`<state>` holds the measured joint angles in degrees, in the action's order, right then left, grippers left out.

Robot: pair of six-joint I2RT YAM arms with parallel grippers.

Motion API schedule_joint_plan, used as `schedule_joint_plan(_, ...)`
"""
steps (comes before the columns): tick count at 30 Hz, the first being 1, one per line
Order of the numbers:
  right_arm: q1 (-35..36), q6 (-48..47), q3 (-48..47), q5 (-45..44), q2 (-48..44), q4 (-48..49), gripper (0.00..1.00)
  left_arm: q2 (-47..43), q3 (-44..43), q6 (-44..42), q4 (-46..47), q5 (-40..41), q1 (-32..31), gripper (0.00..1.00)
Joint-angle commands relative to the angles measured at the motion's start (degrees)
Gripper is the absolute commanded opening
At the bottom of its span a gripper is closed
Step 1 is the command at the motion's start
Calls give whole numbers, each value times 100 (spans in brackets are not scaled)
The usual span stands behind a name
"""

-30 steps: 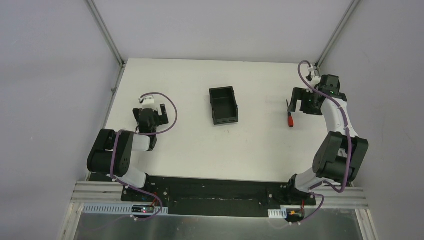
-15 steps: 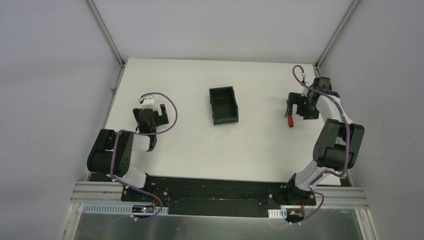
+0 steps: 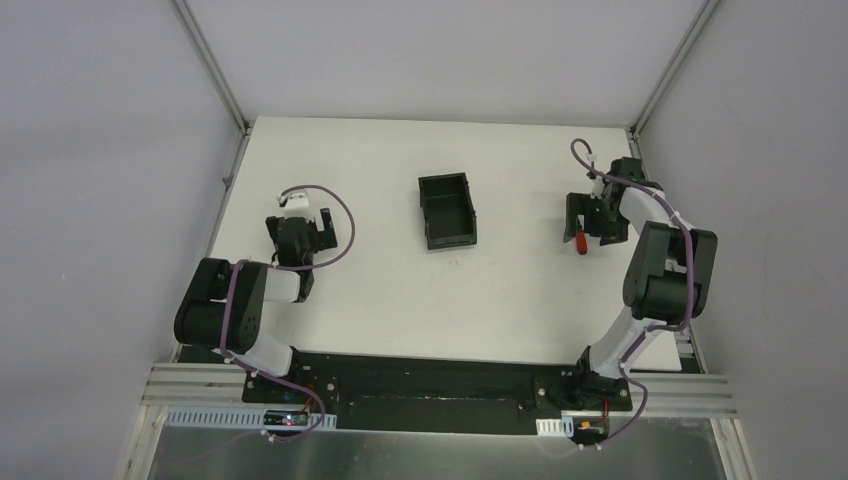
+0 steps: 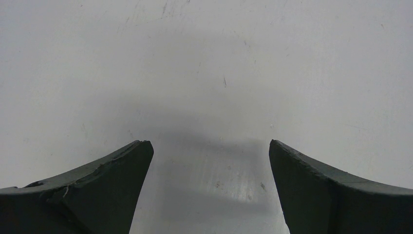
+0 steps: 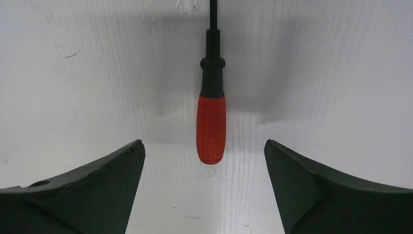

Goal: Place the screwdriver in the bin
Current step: Pick up the screwdriver from the center of the board.

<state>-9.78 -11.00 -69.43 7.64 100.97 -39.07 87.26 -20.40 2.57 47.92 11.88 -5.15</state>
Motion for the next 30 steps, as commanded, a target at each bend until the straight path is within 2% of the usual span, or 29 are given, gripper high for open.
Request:
schedule_joint_plan(1,79,-43,-307,-197,171,185,97,-122,5,51,77,-45,40,99)
schedule_joint_plan(10,143,-105,-366,-422,437,273,96,-125,5,51,77,-43,40,99)
schedule_joint_plan(22,213,-130,-346,-508,793,338,86,-122,10,47,77,-44,40,99)
schedule_joint_plan(30,249,-149,-337,-517,890,320,65,-122,10,50,77,-39,40,99)
